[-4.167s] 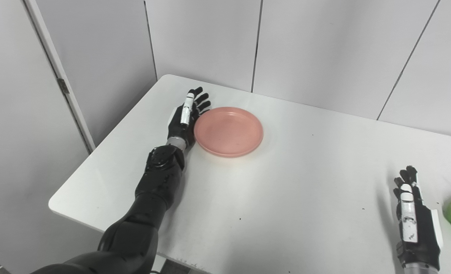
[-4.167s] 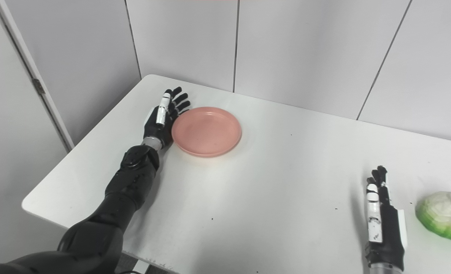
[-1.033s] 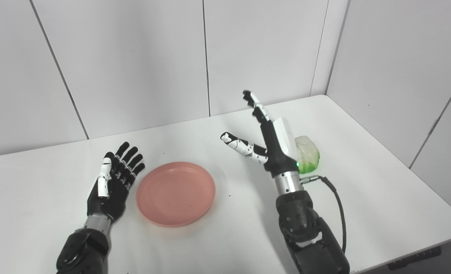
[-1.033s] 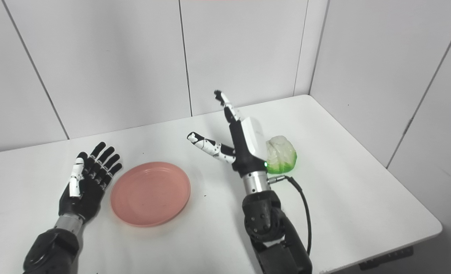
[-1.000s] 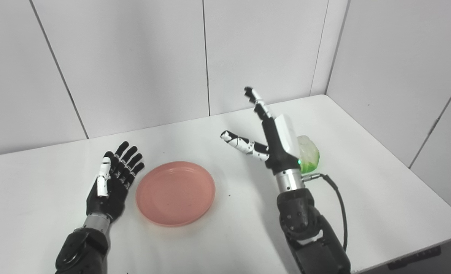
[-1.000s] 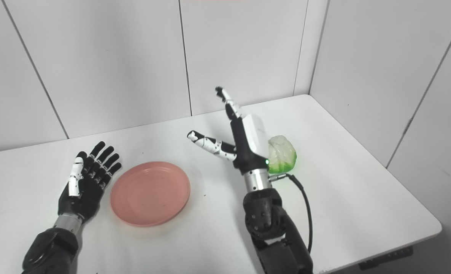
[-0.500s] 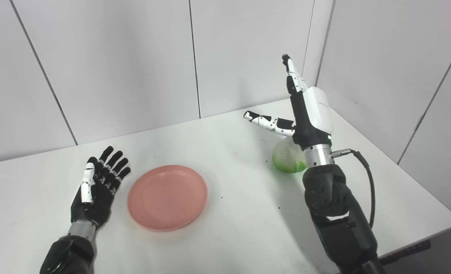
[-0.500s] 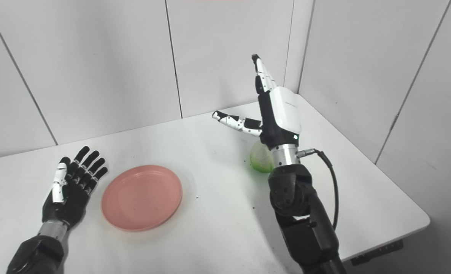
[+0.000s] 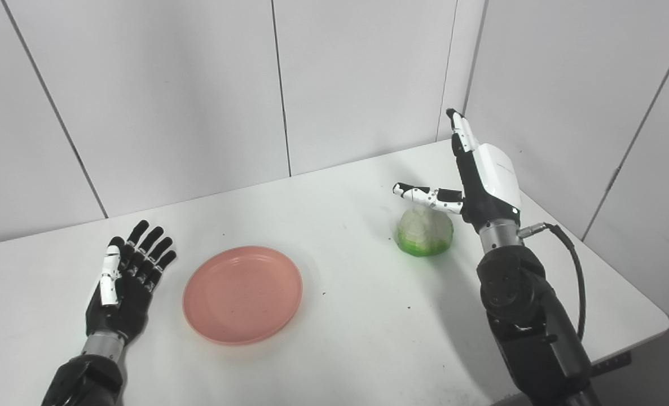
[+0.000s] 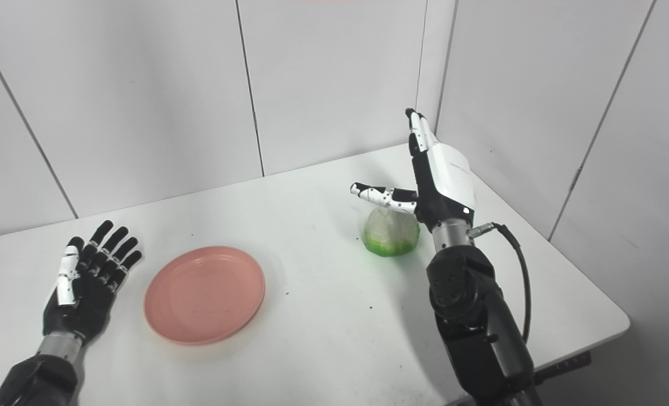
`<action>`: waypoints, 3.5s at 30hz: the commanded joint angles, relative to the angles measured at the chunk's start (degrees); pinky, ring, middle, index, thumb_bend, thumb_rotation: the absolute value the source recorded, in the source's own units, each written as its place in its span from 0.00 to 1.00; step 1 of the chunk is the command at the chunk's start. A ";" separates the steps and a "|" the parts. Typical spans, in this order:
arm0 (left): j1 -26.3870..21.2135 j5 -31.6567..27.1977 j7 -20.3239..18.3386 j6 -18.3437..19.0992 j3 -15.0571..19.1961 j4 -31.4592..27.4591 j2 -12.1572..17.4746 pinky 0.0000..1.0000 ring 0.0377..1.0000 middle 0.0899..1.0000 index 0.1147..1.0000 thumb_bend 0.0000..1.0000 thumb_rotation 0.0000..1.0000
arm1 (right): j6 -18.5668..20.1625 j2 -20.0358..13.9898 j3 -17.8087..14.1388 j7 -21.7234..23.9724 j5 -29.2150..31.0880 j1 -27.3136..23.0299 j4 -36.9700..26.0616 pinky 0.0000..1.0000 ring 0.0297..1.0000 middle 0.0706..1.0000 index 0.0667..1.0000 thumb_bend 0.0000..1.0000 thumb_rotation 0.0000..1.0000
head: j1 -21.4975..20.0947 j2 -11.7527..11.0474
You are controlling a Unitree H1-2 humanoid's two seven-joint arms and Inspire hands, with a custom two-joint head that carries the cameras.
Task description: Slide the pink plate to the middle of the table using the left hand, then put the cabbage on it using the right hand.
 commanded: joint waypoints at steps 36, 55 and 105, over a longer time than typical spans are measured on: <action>4.71 0.60 0.61 4.87 0.51 3.14 1.79 0.88 0.88 0.90 0.89 0.40 1.00 | -2.92 -7.91 3.69 1.36 10.13 -2.07 15.21 0.78 0.93 1.00 1.00 1.00 0.55 | -1.25 2.69; 5.71 0.90 0.87 5.88 0.04 0.75 1.98 0.89 0.88 0.90 0.89 0.41 1.00 | -5.52 -8.11 6.60 0.04 12.19 -4.64 22.69 0.83 0.93 1.00 1.00 1.00 0.54 | -0.79 3.78; 6.99 0.97 1.98 7.79 -0.54 -3.27 1.30 0.89 0.88 0.90 0.89 0.41 1.00 | -7.68 -7.55 9.91 -0.15 18.70 -9.18 31.11 0.39 0.43 0.44 0.46 0.53 0.00 | 1.29 5.11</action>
